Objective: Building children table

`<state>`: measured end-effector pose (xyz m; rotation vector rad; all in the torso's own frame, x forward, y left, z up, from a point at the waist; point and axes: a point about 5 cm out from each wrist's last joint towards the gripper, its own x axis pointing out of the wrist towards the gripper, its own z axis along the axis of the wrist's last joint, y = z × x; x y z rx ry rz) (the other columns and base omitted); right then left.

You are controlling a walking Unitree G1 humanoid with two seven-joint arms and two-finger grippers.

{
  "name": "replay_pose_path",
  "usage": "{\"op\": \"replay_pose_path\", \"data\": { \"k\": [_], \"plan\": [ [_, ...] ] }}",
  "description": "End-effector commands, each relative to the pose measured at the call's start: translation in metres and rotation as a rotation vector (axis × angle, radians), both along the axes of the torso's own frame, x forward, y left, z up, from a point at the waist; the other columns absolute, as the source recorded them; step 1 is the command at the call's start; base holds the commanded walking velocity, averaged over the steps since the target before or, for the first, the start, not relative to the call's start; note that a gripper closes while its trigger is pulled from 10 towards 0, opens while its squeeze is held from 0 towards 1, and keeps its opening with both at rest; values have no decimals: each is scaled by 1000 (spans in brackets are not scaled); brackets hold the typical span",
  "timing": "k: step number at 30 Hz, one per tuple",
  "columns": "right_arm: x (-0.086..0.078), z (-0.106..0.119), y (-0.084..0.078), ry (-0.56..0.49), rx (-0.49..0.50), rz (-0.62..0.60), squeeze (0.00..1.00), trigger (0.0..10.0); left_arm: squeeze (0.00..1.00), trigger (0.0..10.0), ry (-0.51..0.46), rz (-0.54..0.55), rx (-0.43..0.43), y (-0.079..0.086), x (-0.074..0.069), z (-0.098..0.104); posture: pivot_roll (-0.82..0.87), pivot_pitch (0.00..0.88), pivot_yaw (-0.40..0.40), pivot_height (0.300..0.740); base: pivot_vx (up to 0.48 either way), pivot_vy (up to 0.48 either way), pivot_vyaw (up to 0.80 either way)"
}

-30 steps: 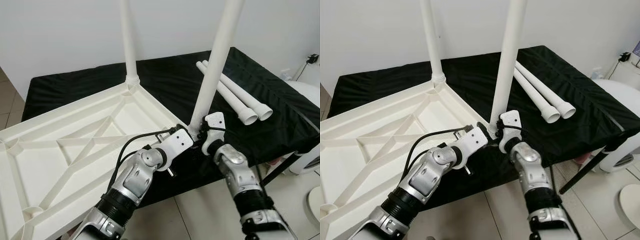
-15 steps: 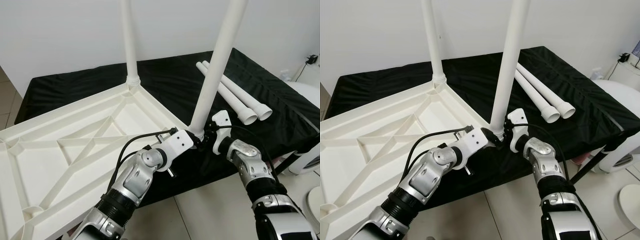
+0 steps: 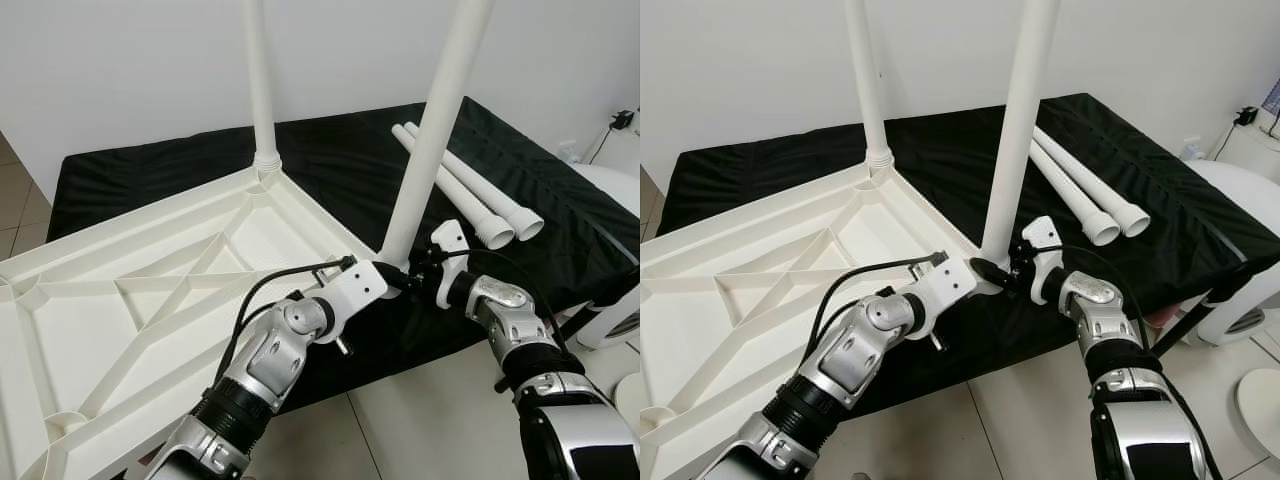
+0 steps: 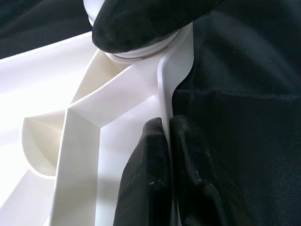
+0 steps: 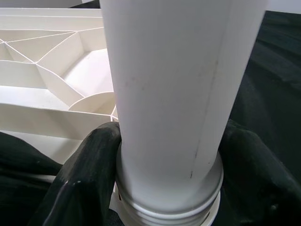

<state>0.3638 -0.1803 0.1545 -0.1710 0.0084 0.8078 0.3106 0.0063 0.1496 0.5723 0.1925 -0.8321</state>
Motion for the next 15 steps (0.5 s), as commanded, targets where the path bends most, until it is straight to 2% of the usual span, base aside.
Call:
{"op": "replay_pose_path", "data": {
  "k": [1, 3, 4, 7, 15],
  "plan": [
    [2, 6, 0, -27, 6, 9, 0, 0, 0, 10000, -44, 32, 4, 0, 2, 4, -117, 69, 32, 740, 0, 0, 0],
    [2, 5, 1, -27, 6, 11, 0, 0, 0, 10000, -44, 32, 4, 1, 2, 4, -118, 70, 32, 740, 0, 0, 0],
    [1, 3, 1, -22, 17, -1, 0, 10000, 0, 10000, -44, 32, 4, 1, 2, 4, -117, 71, 31, 740, 0, 0, 0],
    [1, 2, 2, -22, 20, -6, 0, 10000, 0, 10000, -44, 33, 4, 1, 2, 4, -117, 71, 31, 740, 0, 0, 0],
    [1, 1, 5, -47, 141, -107, 0, 10000, 0, 10000, -43, 35, 2, 1, 2, 4, -114, 74, 27, 740, 0, 0, 0]
  ]
}}
